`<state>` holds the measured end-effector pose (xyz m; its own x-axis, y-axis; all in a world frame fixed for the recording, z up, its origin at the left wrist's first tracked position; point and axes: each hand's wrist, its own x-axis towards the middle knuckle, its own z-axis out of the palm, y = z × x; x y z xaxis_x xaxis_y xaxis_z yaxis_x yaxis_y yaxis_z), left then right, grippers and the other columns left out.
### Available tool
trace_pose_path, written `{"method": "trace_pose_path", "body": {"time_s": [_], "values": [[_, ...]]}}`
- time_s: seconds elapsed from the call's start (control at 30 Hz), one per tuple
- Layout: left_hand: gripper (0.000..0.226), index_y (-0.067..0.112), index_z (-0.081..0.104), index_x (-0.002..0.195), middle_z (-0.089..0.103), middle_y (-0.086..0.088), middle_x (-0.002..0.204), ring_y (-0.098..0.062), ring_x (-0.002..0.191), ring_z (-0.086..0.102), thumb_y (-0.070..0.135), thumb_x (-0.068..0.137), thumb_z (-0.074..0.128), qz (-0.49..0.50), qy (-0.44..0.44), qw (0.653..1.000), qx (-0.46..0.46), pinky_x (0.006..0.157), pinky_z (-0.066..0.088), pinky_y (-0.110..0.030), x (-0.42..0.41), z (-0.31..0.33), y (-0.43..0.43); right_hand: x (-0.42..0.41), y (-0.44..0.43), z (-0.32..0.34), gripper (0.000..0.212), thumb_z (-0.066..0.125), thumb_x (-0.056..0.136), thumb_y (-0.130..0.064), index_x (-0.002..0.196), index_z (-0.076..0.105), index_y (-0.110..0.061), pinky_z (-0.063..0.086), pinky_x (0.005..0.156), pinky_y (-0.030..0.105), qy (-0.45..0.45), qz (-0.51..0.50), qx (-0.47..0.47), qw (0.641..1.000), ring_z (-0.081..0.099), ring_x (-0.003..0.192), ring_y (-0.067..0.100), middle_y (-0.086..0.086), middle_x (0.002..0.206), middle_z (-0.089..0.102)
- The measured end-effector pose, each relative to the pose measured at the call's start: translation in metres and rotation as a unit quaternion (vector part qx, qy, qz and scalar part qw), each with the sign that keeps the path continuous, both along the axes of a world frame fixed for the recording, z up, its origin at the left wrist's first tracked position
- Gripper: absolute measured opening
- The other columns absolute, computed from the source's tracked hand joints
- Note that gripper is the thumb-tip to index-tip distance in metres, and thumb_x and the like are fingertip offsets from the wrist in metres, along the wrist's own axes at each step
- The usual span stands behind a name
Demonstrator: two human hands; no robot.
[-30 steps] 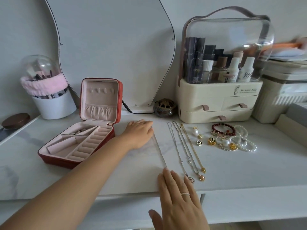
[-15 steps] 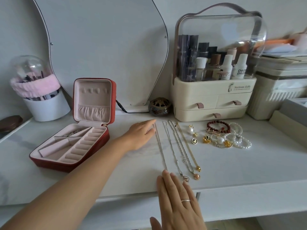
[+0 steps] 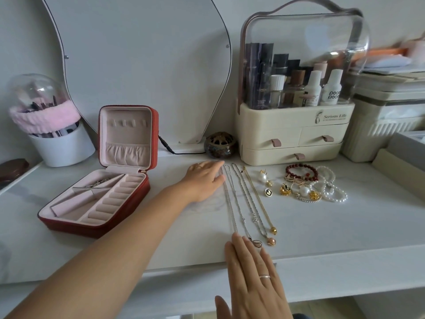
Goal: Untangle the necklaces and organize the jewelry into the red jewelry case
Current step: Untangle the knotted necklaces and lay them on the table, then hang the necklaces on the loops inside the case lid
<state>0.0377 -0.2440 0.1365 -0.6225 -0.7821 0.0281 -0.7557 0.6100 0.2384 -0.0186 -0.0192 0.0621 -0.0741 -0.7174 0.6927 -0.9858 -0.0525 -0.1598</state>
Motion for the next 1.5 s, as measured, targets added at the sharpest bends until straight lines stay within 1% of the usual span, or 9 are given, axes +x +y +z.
{"method": "trace_pose_path", "body": {"time_s": [0.5, 0.7, 0.83, 0.9, 0.97, 1.1, 1.23, 1.4, 1.5], "values": [[0.054, 0.022, 0.015, 0.153, 0.018, -0.002, 0.160, -0.018, 0.147, 0.014, 0.041, 0.103, 0.027, -0.003, 0.025, 1.000, 0.001, 0.118, 0.010, -0.036, 0.001, 0.002, 0.003, -0.001, 0.005, 0.006, 0.067, 0.043, 0.056, -0.044, 0.115, 0.049, -0.012, 0.020, 0.105, 0.031, -0.035, 0.028, 0.030, 0.999, 0.047, 0.116, 0.019, 0.009, 0.123, 0.064], [0.053, 0.026, 0.022, 0.151, 0.023, 0.003, 0.159, -0.019, 0.145, 0.021, 0.044, 0.102, 0.030, 0.006, 0.098, 0.994, 0.040, 0.116, 0.019, -0.035, 0.020, 0.019, 0.021, 0.007, 0.006, 0.026, 0.068, 0.043, 0.059, -0.045, 0.118, 0.048, -0.012, 0.022, 0.105, 0.030, -0.067, 0.070, 0.057, 0.994, 0.045, 0.118, 0.018, 0.006, 0.133, 0.052], [0.047, 0.027, 0.040, 0.144, 0.039, 0.004, 0.150, -0.015, 0.140, 0.032, 0.042, 0.099, 0.041, 0.003, 0.120, 0.993, 0.010, 0.113, 0.026, -0.032, 0.060, 0.045, 0.034, 0.027, -0.011, 0.054, 0.065, 0.043, 0.073, -0.045, 0.129, 0.047, -0.014, 0.042, 0.101, 0.026, -0.138, 0.128, 0.089, 0.978, 0.051, 0.123, 0.016, 0.004, 0.137, 0.051], [0.039, 0.026, 0.052, 0.135, 0.049, 0.008, 0.141, -0.010, 0.133, 0.042, 0.037, 0.098, 0.048, 0.006, 0.149, 0.989, 0.013, 0.109, 0.031, -0.028, 0.091, 0.058, 0.039, 0.040, -0.025, 0.072, 0.066, 0.038, 0.083, -0.051, 0.142, 0.035, -0.020, 0.022, 0.106, 0.010, -0.207, 0.166, 0.147, 0.953, 0.032, 0.136, 0.006, -0.010, 0.150, 0.028], [0.031, 0.030, 0.059, 0.126, 0.057, 0.011, 0.129, -0.008, 0.121, 0.052, 0.035, 0.096, 0.052, 0.044, 0.203, 0.978, 0.023, 0.102, 0.039, -0.028, 0.127, 0.067, 0.040, 0.054, -0.045, 0.081, 0.062, 0.044, 0.093, -0.047, 0.146, 0.025, -0.022, 0.007, 0.105, 0.003, -0.242, 0.201, 0.180, 0.932, 0.018, 0.140, 0.002, -0.013, 0.152, 0.020], [0.021, 0.022, 0.066, 0.113, 0.063, 0.007, 0.115, -0.010, 0.108, 0.057, 0.024, 0.095, 0.055, 0.196, 0.267, 0.944, -0.008, 0.091, 0.042, -0.025, 0.208, 0.066, 0.028, 0.085, -0.094, 0.089, 0.063, 0.049, 0.092, -0.047, 0.145, 0.027, -0.021, 0.021, 0.113, 0.034, -0.288, 0.177, 0.274, 0.900, 0.026, 0.138, 0.016, -0.004, 0.149, 0.031], [0.010, 0.019, 0.063, 0.086, 0.059, -0.003, 0.087, -0.016, 0.088, 0.052, 0.022, 0.090, 0.054, 0.313, 0.337, 0.885, 0.069, 0.077, 0.036, -0.029, 0.263, 0.043, 0.020, 0.110, -0.126, 0.087, 0.042, 0.054, 0.086, -0.039, 0.123, 0.048, -0.021, 0.038, 0.101, 0.044, -0.372, 0.166, 0.302, 0.862, 0.049, 0.115, 0.026, 0.004, 0.123, 0.056], [0.023, 0.016, 0.070, 0.109, 0.068, 0.001, 0.114, -0.015, 0.112, 0.058, 0.028, 0.094, 0.058, 0.300, 0.435, 0.828, 0.187, 0.107, 0.036, -0.033, 0.272, 0.022, 0.019, 0.121, -0.143, 0.081, 0.063, 0.050, 0.058, -0.052, 0.115, 0.054, -0.025, 0.046, 0.094, 0.044, -0.390, 0.150, 0.289, 0.862, 0.055, 0.106, 0.024, -0.002, 0.111, 0.061], [0.021, 0.020, 0.070, 0.100, 0.069, 0.002, 0.107, -0.014, 0.105, 0.059, 0.034, 0.086, 0.064, 0.302, 0.440, 0.824, 0.191, 0.100, 0.038, -0.031, 0.265, 0.023, 0.023, 0.117, -0.142, 0.085, 0.046, 0.056, 0.069, -0.038, 0.113, 0.056, -0.022, 0.047, 0.092, 0.041, -0.375, 0.153, 0.290, 0.867, 0.057, 0.103, 0.025, 0.002, 0.109, 0.062]]}}
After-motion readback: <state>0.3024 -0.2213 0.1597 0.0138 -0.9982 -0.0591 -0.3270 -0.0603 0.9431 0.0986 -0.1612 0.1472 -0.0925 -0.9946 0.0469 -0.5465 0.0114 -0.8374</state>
